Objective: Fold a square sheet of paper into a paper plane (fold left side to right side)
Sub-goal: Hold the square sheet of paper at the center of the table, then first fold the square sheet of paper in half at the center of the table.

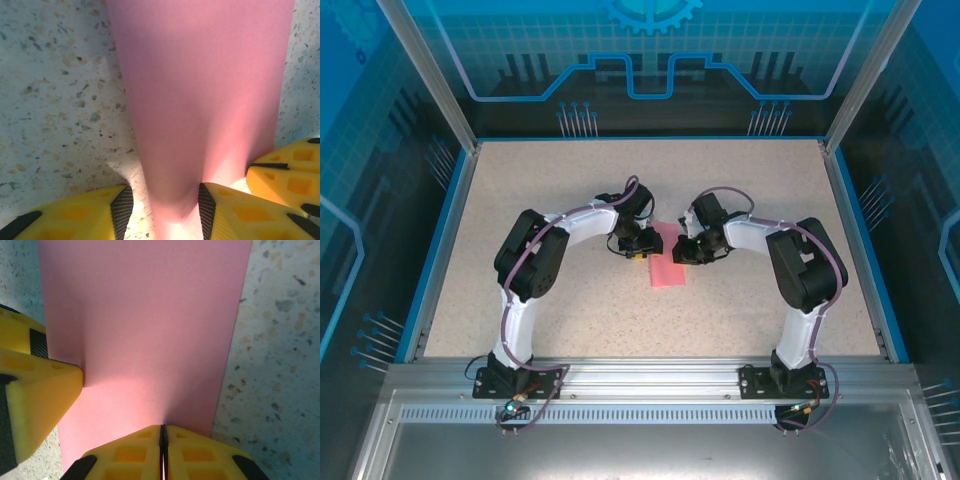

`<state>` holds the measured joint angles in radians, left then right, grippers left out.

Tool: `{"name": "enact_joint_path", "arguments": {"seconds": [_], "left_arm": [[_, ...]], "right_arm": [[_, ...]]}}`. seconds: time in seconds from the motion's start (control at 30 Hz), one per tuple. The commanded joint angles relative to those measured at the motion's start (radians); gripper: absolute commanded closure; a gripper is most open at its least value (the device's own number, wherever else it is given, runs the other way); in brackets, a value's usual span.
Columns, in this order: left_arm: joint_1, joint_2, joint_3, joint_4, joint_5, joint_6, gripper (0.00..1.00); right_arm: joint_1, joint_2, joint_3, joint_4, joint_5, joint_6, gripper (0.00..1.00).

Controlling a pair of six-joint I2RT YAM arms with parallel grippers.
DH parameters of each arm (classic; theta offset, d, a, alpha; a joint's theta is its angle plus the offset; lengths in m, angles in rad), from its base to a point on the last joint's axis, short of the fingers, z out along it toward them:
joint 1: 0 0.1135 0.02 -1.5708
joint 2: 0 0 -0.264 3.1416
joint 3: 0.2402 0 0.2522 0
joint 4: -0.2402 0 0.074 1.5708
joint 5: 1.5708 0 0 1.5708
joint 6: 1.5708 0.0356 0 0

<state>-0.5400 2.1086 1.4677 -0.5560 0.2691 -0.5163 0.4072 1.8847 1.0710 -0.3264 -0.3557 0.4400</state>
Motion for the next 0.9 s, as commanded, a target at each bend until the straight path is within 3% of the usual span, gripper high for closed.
{"name": "enact_joint_path", "arguments": {"seconds": [0.0,0.33,0.6,0.87], "left_arm": [[-0.025,0.08,-0.026,0.005,-0.054,0.026,0.54],[-0.008,-0.064,0.006,-0.044,-0.096,0.06,0.48],[-0.006,-0.243,-0.066,0.018,-0.08,0.05,0.45],[-0.007,-0.178,-0.078,0.144,0.168,0.007,0.66]], "right_arm": [[0.014,0.038,0.018,-0.049,0.015,-0.011,0.89],[0.016,0.071,0.029,-0.098,0.033,-0.017,0.9],[0.016,0.077,0.035,-0.114,0.033,-0.024,0.9],[0.018,0.079,0.044,-0.13,0.04,-0.031,0.89]]}}
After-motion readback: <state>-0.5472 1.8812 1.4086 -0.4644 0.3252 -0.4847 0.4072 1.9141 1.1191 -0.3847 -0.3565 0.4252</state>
